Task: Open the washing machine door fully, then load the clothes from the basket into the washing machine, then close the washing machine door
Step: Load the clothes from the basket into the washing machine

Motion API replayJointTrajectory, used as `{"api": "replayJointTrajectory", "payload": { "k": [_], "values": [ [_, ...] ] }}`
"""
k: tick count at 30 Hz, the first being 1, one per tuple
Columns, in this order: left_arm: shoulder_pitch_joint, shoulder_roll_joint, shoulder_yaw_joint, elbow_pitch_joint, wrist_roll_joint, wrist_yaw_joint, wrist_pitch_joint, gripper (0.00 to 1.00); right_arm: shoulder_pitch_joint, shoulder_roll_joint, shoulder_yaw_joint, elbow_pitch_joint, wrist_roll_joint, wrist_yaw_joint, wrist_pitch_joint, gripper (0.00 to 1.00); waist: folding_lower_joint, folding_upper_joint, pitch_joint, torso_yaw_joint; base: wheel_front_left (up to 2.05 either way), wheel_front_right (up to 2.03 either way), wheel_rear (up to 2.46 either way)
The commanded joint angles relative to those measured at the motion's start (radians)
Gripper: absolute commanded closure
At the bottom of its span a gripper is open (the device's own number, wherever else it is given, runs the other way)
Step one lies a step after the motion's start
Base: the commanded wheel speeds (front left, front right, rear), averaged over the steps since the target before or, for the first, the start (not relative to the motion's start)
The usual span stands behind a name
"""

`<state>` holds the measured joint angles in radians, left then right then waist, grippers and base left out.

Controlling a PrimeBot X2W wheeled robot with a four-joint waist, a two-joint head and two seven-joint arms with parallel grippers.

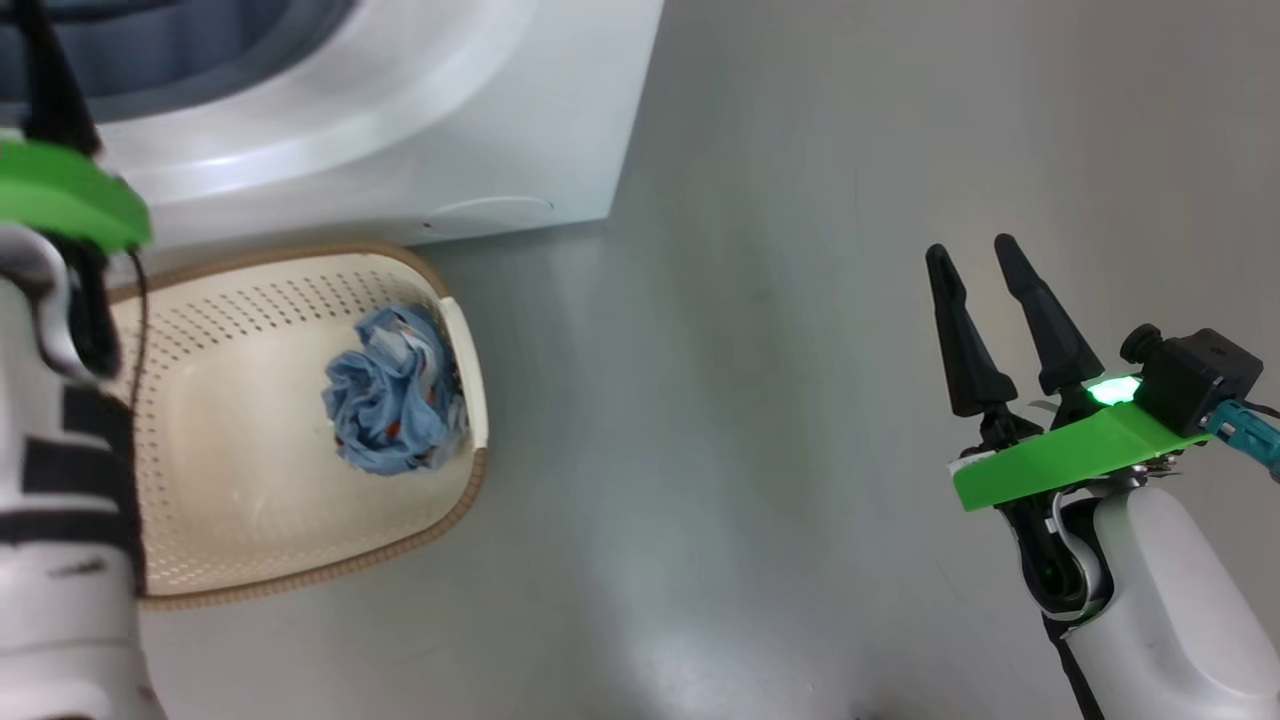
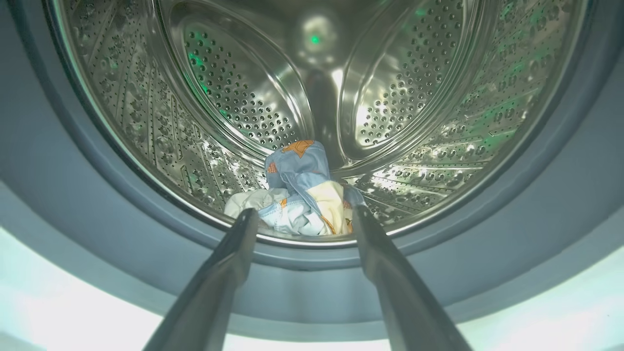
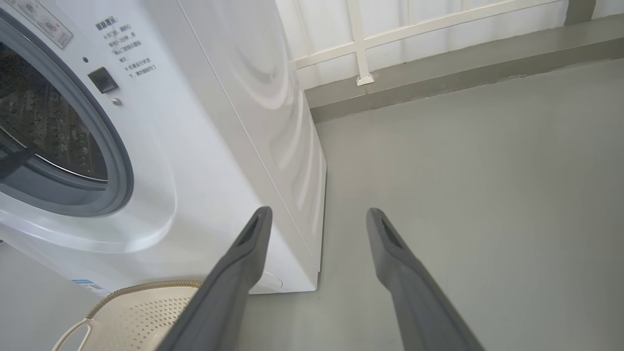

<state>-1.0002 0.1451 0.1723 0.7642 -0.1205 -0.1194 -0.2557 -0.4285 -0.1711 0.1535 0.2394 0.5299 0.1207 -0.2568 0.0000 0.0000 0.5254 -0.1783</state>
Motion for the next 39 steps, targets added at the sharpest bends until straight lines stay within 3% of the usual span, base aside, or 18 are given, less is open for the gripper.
{"api": "replayJointTrajectory", "payload": {
  "k": [1, 14, 39],
  "values": [
    [0.047, 0.032, 0.017, -0.045, 0.004, -0.003, -0.006, 0.00, 0.029, -0.012, 0.020, -0.018, -0.006, 0.010, -0.005, 0.00, 0.0000, 0.0000, -0.027, 0.019, 0.00, 0.00, 0.00],
    [0.301, -0.045, 0.010, -0.196, 0.020, -0.010, -0.006, 0.00, 0.085, -0.047, 0.016, -0.006, -0.009, 0.010, -0.005, 0.00, 0.0000, 0.0000, -0.121, 0.080, 0.00, 0.00, 0.00],
    [0.728, -0.082, -0.037, -0.400, -0.030, -0.011, -0.006, 0.00, 0.209, -0.097, 0.008, 0.025, 0.005, 0.010, -0.005, 0.00, 0.0000, 0.0000, -0.314, 0.129, 0.00, 0.00, 0.00]
  ]
}}
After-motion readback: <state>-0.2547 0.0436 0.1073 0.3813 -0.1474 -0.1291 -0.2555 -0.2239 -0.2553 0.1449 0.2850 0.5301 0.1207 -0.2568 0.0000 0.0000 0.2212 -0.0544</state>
